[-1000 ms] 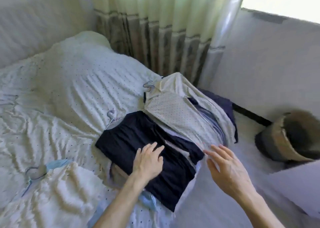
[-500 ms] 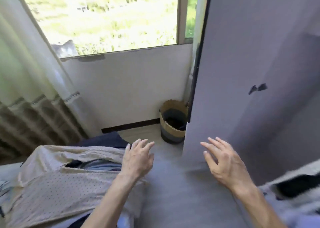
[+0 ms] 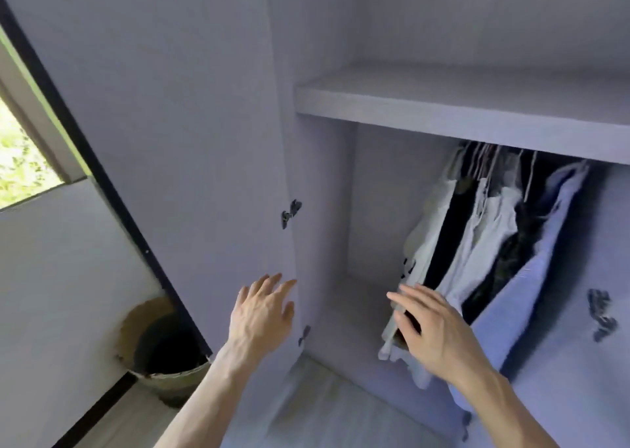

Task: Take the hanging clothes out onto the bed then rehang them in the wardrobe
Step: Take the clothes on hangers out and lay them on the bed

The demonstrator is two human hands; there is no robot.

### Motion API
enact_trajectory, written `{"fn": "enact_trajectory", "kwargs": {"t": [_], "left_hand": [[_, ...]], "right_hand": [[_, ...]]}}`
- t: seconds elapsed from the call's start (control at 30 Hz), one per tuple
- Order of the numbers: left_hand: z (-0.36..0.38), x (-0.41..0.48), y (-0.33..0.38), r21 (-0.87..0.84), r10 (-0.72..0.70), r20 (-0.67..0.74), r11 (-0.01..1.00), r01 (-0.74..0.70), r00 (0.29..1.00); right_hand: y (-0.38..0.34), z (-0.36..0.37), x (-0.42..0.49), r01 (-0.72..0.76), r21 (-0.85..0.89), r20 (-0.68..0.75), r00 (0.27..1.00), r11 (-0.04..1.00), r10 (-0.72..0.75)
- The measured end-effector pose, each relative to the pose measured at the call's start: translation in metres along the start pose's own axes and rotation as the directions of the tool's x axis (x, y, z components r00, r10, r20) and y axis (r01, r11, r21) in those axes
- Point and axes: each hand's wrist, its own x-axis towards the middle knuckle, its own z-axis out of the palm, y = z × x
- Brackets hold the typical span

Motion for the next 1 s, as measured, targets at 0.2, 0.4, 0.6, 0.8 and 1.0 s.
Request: {"fn": "enact_trajectory", "kwargs": {"t": [0.2, 0.4, 0.6, 0.8, 1.0], "left_hand": [[-0.018, 0.092, 0.022, 0.008, 0.234, 0.018, 0.972, -0.234, 0.972], [-0.047, 0.188, 0.070, 0.045, 0.408, -0.208, 0.912, -0.408, 0.889], [-0.068, 0.256, 0.131, 0.089, 0.500, -0.315, 0.862, -0.500, 0.807], [-0.083, 0.320, 0.174, 0.145, 0.501, -0.381, 0.863, -0.485, 0.777], [-0.063, 0.350, 0.185, 0.081, 0.450, -0.443, 0.882, -0.465, 0.776]], "right_hand": [[0.009, -0.017, 0.023, -0.195, -0.037, -0.039, 0.980, 0.980, 0.193], [0.028, -0.023, 0.064, -0.308, 0.009, -0.026, 0.951, 0.951, 0.308], [0.066, -0.024, 0.130, -0.422, 0.002, 0.104, 0.902, 0.907, 0.419], [0.107, -0.024, 0.203, -0.468, 0.023, 0.018, 0.884, 0.884, 0.467], [0.133, -0.008, 0.246, -0.560, -0.050, -0.039, 0.828, 0.827, 0.559]]}}
